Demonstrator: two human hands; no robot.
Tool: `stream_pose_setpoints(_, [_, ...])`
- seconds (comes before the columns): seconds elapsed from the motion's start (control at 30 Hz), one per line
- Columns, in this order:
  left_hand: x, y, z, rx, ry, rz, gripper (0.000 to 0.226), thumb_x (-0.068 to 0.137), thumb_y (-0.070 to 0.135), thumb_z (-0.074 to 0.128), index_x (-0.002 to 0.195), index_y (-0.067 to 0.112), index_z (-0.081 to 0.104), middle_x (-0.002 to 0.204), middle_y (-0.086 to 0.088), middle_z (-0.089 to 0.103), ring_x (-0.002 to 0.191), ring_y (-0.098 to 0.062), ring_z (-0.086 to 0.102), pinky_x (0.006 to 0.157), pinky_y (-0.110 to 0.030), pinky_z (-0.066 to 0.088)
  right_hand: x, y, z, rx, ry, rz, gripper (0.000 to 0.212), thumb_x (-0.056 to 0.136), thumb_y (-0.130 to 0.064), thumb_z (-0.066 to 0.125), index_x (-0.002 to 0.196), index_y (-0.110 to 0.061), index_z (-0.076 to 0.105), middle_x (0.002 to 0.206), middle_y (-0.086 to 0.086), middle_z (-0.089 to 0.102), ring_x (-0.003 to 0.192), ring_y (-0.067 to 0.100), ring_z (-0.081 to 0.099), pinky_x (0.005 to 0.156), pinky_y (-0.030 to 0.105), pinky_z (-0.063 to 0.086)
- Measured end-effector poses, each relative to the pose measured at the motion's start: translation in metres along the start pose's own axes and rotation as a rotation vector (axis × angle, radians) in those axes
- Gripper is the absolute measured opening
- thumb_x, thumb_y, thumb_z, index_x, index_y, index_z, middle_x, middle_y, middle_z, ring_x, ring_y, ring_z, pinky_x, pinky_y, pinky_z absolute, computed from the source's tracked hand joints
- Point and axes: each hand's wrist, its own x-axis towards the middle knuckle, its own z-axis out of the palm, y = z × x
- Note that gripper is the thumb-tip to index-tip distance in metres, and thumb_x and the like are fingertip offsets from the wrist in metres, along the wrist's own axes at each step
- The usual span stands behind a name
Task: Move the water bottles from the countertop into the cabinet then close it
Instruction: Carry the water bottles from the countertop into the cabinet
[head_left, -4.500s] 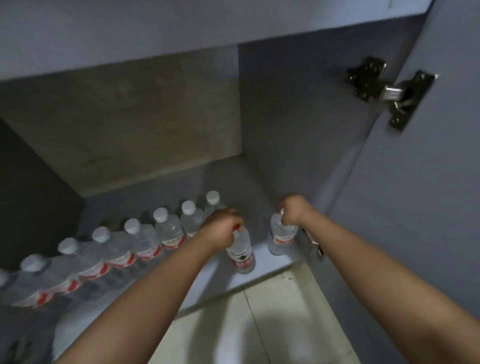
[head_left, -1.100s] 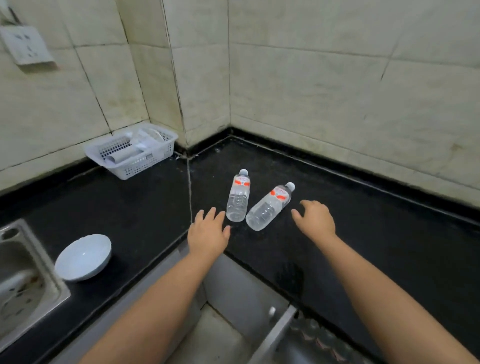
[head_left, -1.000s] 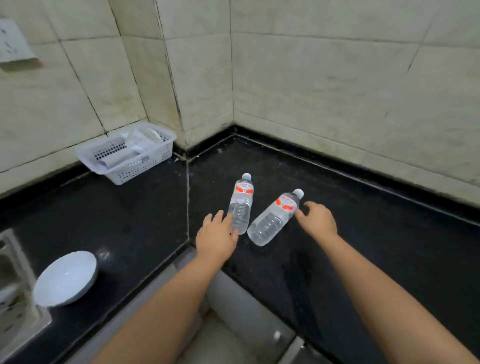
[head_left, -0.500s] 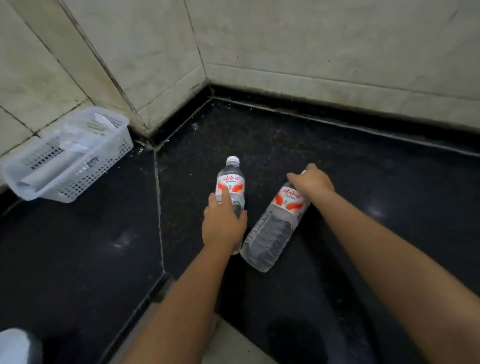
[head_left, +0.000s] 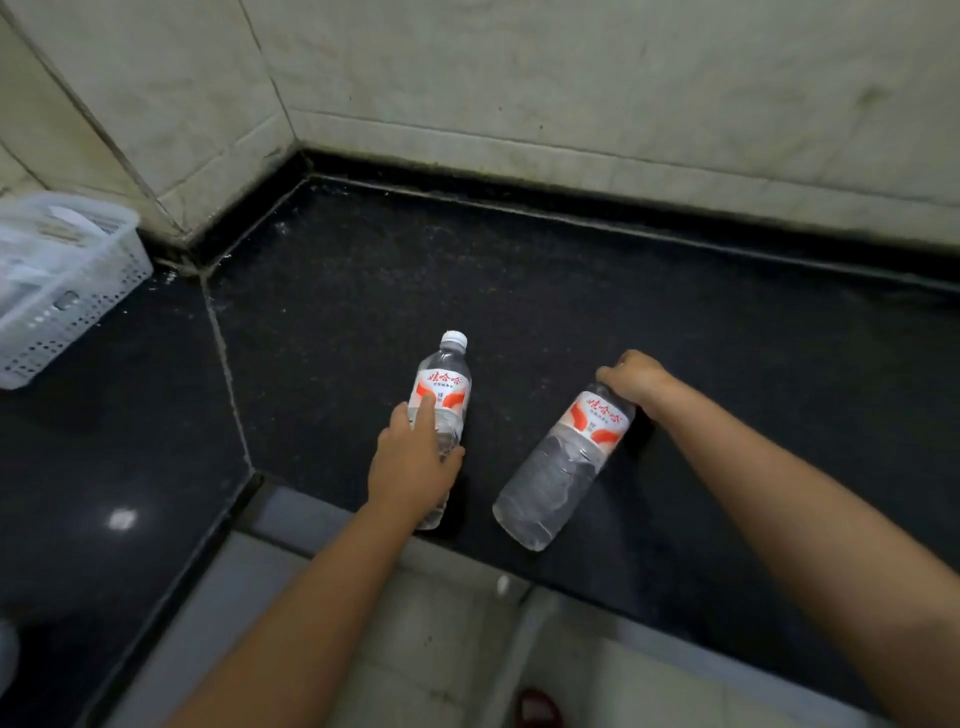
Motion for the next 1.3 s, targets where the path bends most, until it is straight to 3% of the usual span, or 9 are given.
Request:
stream_pose_setpoints(0.1, [-0.029,0.030,0.013,-0.009,-0.058,0.041,0.072,0.088,0.032,0.061,0.147,0.017,0.021,0.139,-0.014,0.035,0.124,-0.033,0.044,0.099,-0.041,0.044,-0.027,0.038,-0.021,-0.164,0.004,0.035,0.040,0.092,-0.028,0.052,0.123,-0.002,0.051,0.127,0.016,0.059,0.110,0.030,0.059,0.084,0.031,0.047])
stream_pose_setpoints(0.17, [-0.041,0.051,0.019,0.161,-0.066,0.060,0.066,0.089,0.040,0.057,0.143,0.016,0.027,0.137,-0.014,0.038,0.123,-0.033,0.045,0.100,-0.042,0.042,-0.038,0.056,-0.029,-0.240,0.013,0.050,0.037,0.090,-0.027,0.051,0.120,-0.005,0.054,0.127,0.014,0.060,0.105,0.029,0.060,0.084,0.031,0.047])
stream_pose_setpoints(0.3, [-0.024,0.087,0.018,0.490,0.017,0.098,0.055,0.094,0.047,0.044,0.135,0.010,0.039,0.135,-0.016,0.048,0.126,-0.032,0.042,0.107,-0.046,0.033,-0.044,0.074,-0.032,-0.344,0.052,0.077,0.041,0.090,-0.025,0.047,0.130,-0.014,0.047,0.138,0.012,0.051,0.125,0.030,0.051,0.105,0.039,0.040])
stream_pose_setpoints(0.53, [0.064,0.118,0.009,0.422,-0.118,0.009,0.046,0.094,0.035,0.048,0.131,0.009,0.040,0.136,-0.015,0.052,0.128,-0.032,0.044,0.102,-0.038,0.040,-0.021,0.086,-0.018,-0.373,0.185,0.047,0.037,0.089,-0.020,0.045,0.125,-0.014,0.049,0.129,0.012,0.057,0.119,0.029,0.053,0.100,0.035,0.040])
stream_pose_setpoints(0.73, [0.067,0.130,0.007,0.425,-0.179,0.035,0.036,0.094,0.022,0.048,0.125,0.004,0.052,0.133,-0.018,0.054,0.125,-0.036,0.048,0.100,-0.038,0.044,-0.025,0.094,-0.028,-0.348,0.199,0.062,0.035,0.090,-0.026,0.046,0.122,-0.011,0.049,0.125,0.010,0.060,0.117,0.029,0.054,0.099,0.036,0.037])
stream_pose_setpoints(0.83, [0.042,0.140,-0.008,0.412,-0.094,0.193,0.034,0.093,0.022,0.051,0.120,0.002,0.053,0.127,-0.021,0.059,0.118,-0.037,0.054,0.095,-0.036,0.046,-0.045,0.088,-0.036,-0.288,0.222,-0.024,0.035,0.089,-0.025,0.051,0.119,-0.008,0.052,0.126,0.012,0.060,0.117,0.030,0.056,0.096,0.034,0.042])
stream_pose_setpoints(1.0, [-0.050,0.140,-0.039,0.456,0.058,0.423,0.037,0.093,0.026,0.053,0.123,0.005,0.053,0.122,-0.020,0.056,0.112,-0.035,0.054,0.091,-0.040,0.047,-0.127,0.079,-0.054,-0.264,0.336,-0.265,0.039,0.088,-0.028,0.059,0.115,-0.004,0.048,0.119,0.017,0.062,0.110,0.035,0.058,0.075,0.034,0.044])
stream_pose_setpoints(1.17, [-0.187,0.094,-0.029,0.420,0.070,0.564,0.036,0.093,0.024,0.055,0.122,0.002,0.053,0.122,-0.021,0.049,0.113,-0.037,0.050,0.093,-0.043,0.047,-0.260,0.128,-0.030,-0.340,0.374,-0.456,0.038,0.089,-0.026,0.059,0.120,-0.006,0.051,0.120,0.017,0.057,0.110,0.035,0.055,0.088,0.037,0.046])
stream_pose_setpoints(1.3, [-0.271,0.072,-0.021,0.287,0.165,0.658,0.032,0.093,0.019,0.055,0.119,-0.001,0.054,0.119,-0.020,0.050,0.112,-0.036,0.047,0.088,-0.042,0.045,-0.341,0.186,-0.001,-0.349,0.375,-0.488,0.036,0.090,-0.024,0.058,0.122,-0.008,0.053,0.122,0.015,0.051,0.109,0.033,0.053,0.090,0.035,0.044])
